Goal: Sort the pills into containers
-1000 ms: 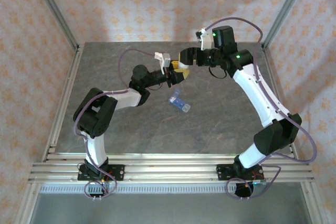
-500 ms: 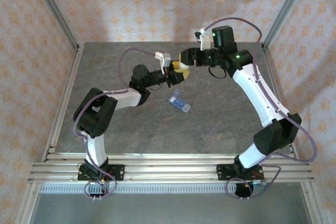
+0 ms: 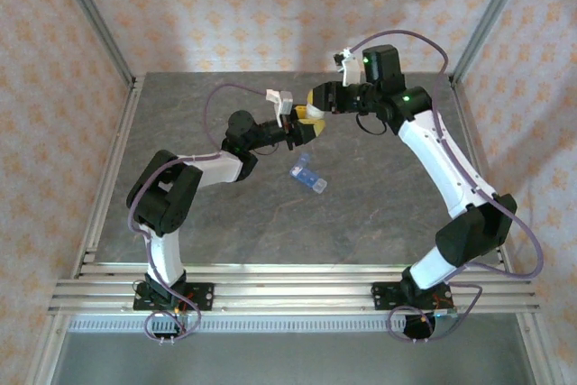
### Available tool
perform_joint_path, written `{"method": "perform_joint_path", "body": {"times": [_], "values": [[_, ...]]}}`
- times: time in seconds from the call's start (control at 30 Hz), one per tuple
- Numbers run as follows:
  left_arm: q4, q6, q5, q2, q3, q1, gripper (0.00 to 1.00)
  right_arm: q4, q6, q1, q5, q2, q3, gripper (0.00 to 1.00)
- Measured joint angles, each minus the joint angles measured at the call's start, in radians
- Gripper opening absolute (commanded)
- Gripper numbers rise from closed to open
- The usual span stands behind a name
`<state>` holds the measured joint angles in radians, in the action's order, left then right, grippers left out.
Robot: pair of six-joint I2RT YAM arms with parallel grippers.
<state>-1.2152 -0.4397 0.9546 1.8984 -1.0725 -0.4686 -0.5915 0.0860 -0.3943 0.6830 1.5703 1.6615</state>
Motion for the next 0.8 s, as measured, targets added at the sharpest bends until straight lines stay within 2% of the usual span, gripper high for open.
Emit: {"method": "perform_joint_path", "body": {"times": [0.23, 0.43, 0.6, 0.8], "values": [[0.019, 0.071, -0.06, 0.0, 0.015, -0.001, 0.0, 0.058, 0.043, -0.059, -0.173, -0.021, -0.047, 0.33], [0.061, 0.184, -0.166, -0.032, 0.106, -0.017, 0.0, 0.129, 0.117, -0.119, -0.32, -0.037, -0.15, 0.33], [0.096, 0.261, -0.261, -0.063, 0.159, -0.042, 0.0, 0.174, 0.182, -0.141, -0.373, -0.054, -0.215, 0.33], [0.104, 0.285, -0.306, -0.071, 0.167, -0.048, 0.0, 0.193, 0.228, -0.146, -0.386, -0.055, -0.222, 0.38]]}}
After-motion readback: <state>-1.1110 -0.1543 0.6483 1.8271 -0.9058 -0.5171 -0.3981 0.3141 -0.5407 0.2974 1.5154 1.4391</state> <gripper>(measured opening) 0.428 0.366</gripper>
